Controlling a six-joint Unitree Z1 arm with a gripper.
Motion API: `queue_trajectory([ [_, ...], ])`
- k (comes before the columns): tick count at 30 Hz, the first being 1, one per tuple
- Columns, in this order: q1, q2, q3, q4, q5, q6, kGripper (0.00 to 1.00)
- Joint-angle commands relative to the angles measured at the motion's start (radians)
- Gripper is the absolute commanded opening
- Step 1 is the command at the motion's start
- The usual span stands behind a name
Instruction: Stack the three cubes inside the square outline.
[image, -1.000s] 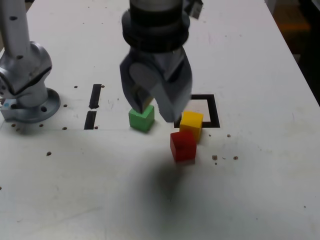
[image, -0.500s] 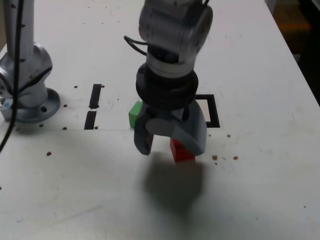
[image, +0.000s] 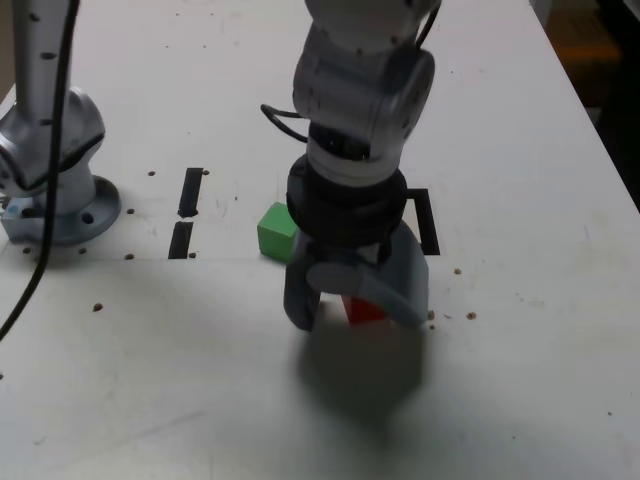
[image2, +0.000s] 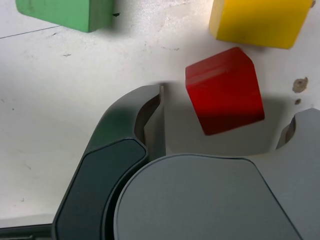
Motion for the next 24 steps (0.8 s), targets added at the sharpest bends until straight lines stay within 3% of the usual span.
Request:
queue_trajectory([
  [1, 0.003, 0.002, 0.006, -0.008, 0.002, 0.002, 0.89],
  [11, 0.020, 0.036, 0.037, -0.058, 0.001, 0.004, 0.79],
  [24, 0.035, 0.037, 0.048, -0.070, 0.032, 0.000, 0.63],
])
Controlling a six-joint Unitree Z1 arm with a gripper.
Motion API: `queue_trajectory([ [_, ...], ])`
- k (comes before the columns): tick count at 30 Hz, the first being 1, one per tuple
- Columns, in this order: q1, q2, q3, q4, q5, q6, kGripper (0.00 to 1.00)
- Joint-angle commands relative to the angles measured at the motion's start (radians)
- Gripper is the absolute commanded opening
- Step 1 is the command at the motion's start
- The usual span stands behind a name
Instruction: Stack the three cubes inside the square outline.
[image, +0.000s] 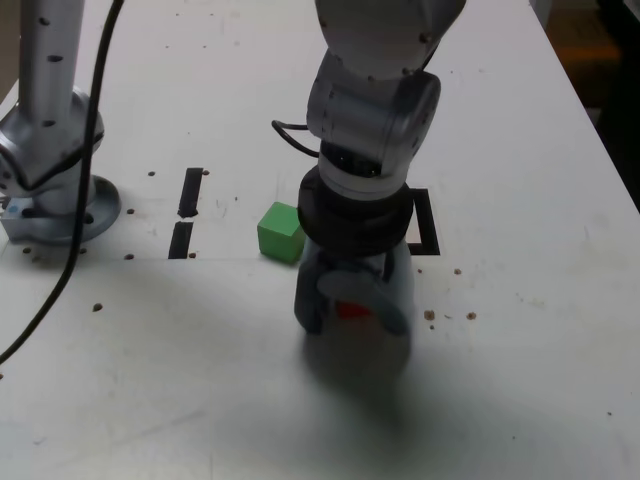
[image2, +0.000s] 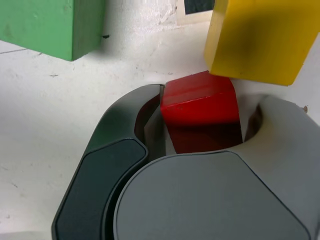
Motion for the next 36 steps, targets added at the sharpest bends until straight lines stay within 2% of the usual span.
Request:
queue_trajectory([
  [1, 0.004, 0.001, 0.008, 0.002, 0.006, 0.000, 0.62],
  [5, 0.005, 0.000, 0.008, 0.001, 0.019, -0.002, 0.58],
  [10, 0.006, -0.013, 0.004, 0.005, 0.041, -0.014, 0.38],
  [13, 0.006, -0.035, -0.003, 0.026, 0.040, -0.020, 0.32],
  [17, 0.006, -0.082, -0.023, 0.101, 0.028, -0.024, 0.29],
  [21, -0.001, -0.152, -0.062, 0.226, 0.029, -0.032, 0.29],
  [25, -0.005, -0.221, -0.122, 0.366, 0.076, -0.036, 0.29],
  [28, 0.012, -0.238, -0.168, 0.421, 0.125, -0.006, 0.29],
  [31, 0.053, -0.226, -0.203, 0.429, 0.158, 0.043, 0.29],
  [36, 0.137, -0.157, -0.232, 0.402, 0.176, 0.124, 0.29],
])
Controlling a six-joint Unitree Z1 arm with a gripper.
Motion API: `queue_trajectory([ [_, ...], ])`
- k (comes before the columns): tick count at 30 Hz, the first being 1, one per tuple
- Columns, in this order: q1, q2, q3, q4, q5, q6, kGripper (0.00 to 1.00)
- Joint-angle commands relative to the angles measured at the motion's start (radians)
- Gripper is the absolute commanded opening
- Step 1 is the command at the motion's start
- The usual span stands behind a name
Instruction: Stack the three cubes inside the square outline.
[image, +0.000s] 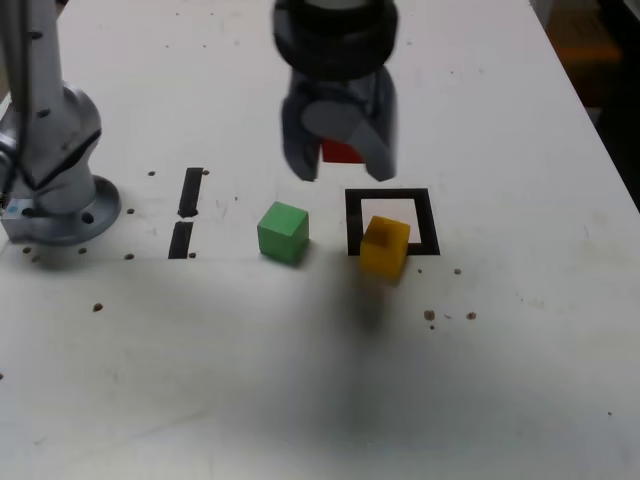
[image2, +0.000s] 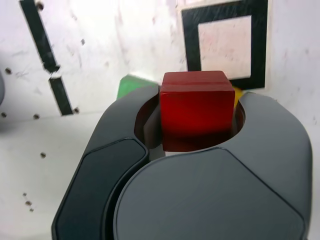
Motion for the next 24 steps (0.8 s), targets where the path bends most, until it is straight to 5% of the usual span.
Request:
queue_trajectory([
  [1, 0.024, 0.032, -0.008, -0.015, 0.005, 0.024, 0.29],
  [13, 0.069, 0.172, 0.007, -0.184, -0.009, 0.072, 0.29],
  [24, 0.007, 0.186, -0.003, -0.185, -0.133, 0.076, 0.29],
])
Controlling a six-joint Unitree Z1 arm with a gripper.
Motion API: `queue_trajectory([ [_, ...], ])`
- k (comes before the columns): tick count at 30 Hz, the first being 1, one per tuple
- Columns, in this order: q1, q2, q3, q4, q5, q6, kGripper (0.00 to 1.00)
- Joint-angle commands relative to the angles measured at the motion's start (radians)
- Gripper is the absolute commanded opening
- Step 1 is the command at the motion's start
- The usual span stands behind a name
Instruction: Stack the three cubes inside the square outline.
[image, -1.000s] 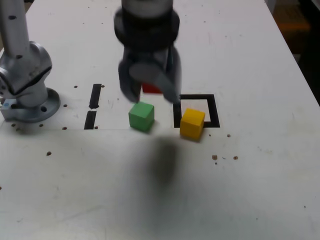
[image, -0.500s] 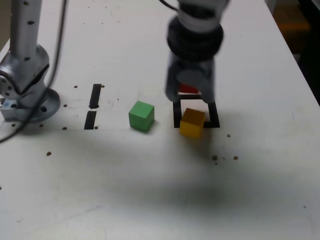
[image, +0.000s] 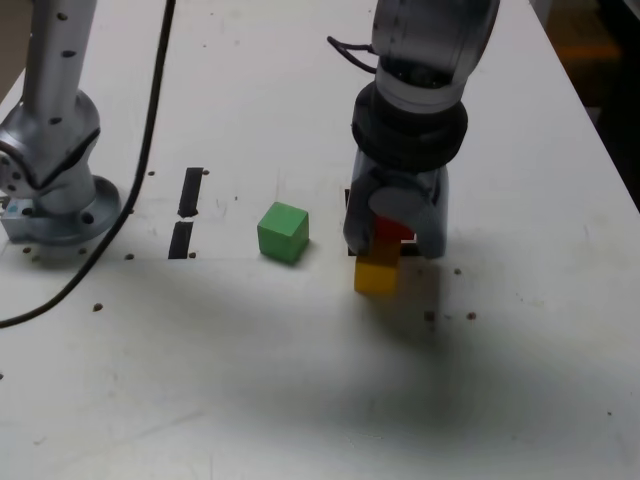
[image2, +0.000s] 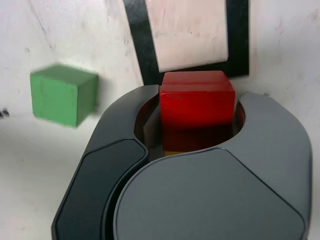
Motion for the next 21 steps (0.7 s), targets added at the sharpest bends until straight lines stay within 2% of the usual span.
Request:
queue_trajectory([
  [1, -0.019, -0.002, -0.002, 0.004, -0.028, 0.005, 0.29],
  [6, -0.061, -0.004, -0.024, 0.036, -0.097, 0.013, 0.29],
  [10, -0.080, -0.015, -0.052, 0.086, -0.103, 0.009, 0.29],
  [13, -0.082, -0.035, -0.063, 0.122, -0.071, -0.005, 0.29],
  [18, -0.080, -0.087, -0.069, 0.171, 0.031, -0.035, 0.29],
  [21, -0.068, -0.096, -0.063, 0.175, 0.066, -0.037, 0.29],
])
